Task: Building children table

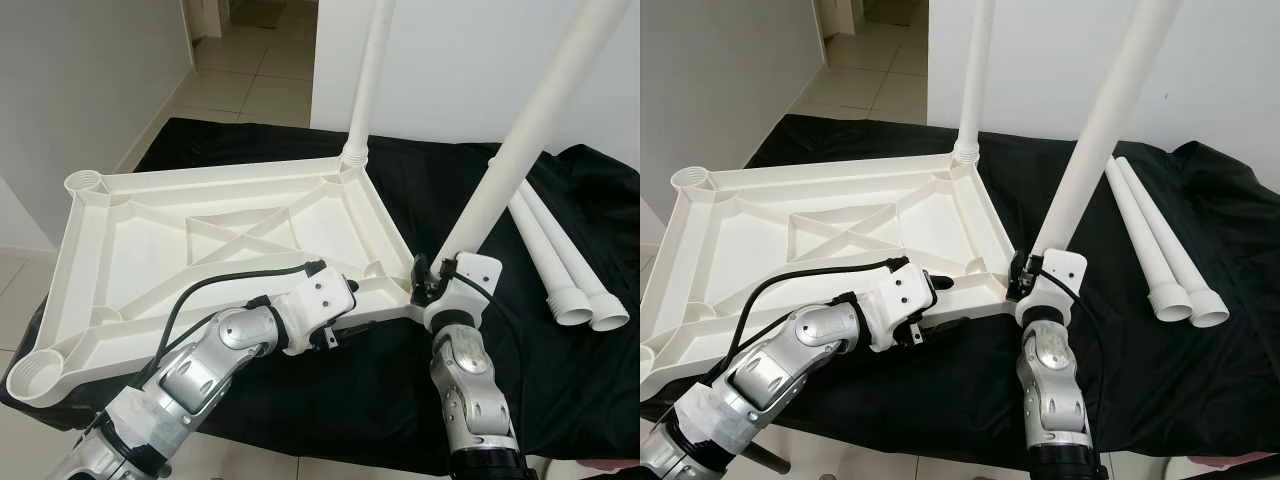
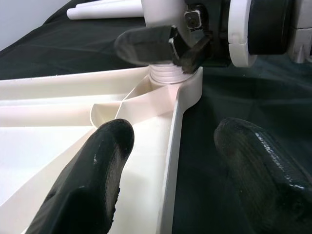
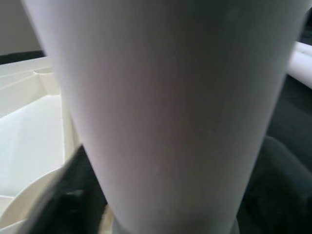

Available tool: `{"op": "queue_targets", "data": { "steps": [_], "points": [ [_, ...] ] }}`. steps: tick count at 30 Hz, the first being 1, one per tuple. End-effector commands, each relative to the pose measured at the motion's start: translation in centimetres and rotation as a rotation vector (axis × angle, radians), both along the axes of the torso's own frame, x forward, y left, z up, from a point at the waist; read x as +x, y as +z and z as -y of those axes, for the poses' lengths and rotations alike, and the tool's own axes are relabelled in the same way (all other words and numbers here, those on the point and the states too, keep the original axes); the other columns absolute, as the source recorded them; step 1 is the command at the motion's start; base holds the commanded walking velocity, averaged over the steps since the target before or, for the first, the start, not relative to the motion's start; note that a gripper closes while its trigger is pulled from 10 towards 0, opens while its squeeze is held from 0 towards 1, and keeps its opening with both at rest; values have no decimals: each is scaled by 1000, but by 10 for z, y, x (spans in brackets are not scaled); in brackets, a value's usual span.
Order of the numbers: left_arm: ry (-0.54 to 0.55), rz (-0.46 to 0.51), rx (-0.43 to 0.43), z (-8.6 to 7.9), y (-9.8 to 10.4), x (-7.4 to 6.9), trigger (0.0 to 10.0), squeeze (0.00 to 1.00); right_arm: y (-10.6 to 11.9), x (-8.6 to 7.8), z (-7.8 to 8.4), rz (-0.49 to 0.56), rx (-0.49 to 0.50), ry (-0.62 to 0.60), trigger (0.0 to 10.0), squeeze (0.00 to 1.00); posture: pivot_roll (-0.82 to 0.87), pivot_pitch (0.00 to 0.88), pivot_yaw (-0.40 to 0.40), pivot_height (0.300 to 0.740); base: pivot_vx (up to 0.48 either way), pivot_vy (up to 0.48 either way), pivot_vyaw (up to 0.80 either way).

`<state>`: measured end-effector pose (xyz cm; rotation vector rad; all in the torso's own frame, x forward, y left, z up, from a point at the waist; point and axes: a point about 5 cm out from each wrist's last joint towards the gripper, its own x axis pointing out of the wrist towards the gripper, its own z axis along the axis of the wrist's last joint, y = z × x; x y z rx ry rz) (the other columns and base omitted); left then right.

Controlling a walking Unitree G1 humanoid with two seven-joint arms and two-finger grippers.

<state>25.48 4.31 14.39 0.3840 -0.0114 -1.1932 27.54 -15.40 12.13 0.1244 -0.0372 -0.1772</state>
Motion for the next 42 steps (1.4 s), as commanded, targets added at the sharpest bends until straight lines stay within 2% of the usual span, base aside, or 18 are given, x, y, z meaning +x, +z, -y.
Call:
{"op": "queue_targets", "data": {
  "steps": [1, 9, 10, 12, 13, 21, 24, 31, 33, 38, 39, 42],
  "points": [
    [-51, -5, 13, 0, 0, -2, 10000, 0, 1, -2, -4, 16, 35, 5, 10000, 1000, -80, 0, -34, 740, 0, 0, 0],
    [-52, -10, 8, 1, -1, -5, 10000, 0, 2, -8, 4, 65, -11, 57, 10000, 1000, -80, 0, -39, 740, 0, 0, 0],
    [-51, -10, 7, 1, -1, -5, 10000, 0, 2, -9, 4, 68, 0, 66, 10000, 678, -79, 0, -39, 740, 0, 0, 0],
    [-51, -11, 7, 1, -1, -5, 10000, 0, 1, -9, 4, 67, 10, 70, 10000, 678, -79, 0, -39, 740, 0, 0, 0],
    [-50, -12, 6, 1, -1, -5, 10000, 0, 1, -10, 4, 75, 6, 80, 10000, 0, -80, 0, -40, 740, 0, 0, 0],
    [-46, -12, 3, 1, -1, -6, 10000, 0, -2, -11, 2, 80, -38, 116, 10000, 0, -75, 0, -45, 740, 0, 0, 0],
    [-49, -12, 4, 2, -2, -6, 10000, 0, -1, -6, 6, 97, -70, 207, 10000, 0, -76, 0, -44, 740, 0, 0, 0],
    [-52, -12, 5, 2, -2, -6, 10000, 0, 1, -2, 13, 104, -85, 308, 10000, 0, -79, 0, -41, 740, 0, 0, 0],
    [-57, -10, 6, 3, -1, -5, 10000, 0, -1, 3, 19, 88, -150, 404, 10000, 0, -80, 0, -39, 740, 0, 0, 0],
    [-61, -8, 8, 4, -1, -5, 10000, 0, -4, 8, 21, 71, -188, 509, 10000, 0, -80, 0, -31, 740, 0, 0, 0],
    [-66, -4, 11, 3, -1, -5, 10000, 0, -5, 10, 20, 65, -221, 578, 10000, 0, -78, 0, -32, 740, 0, 0, 0],
    [-67, -3, 13, 3, -1, -5, 10000, 0, -6, 11, 20, 60, -225, 600, 10000, 0, -77, 0, -30, 740, 0, 0, 0]
  ]
}}
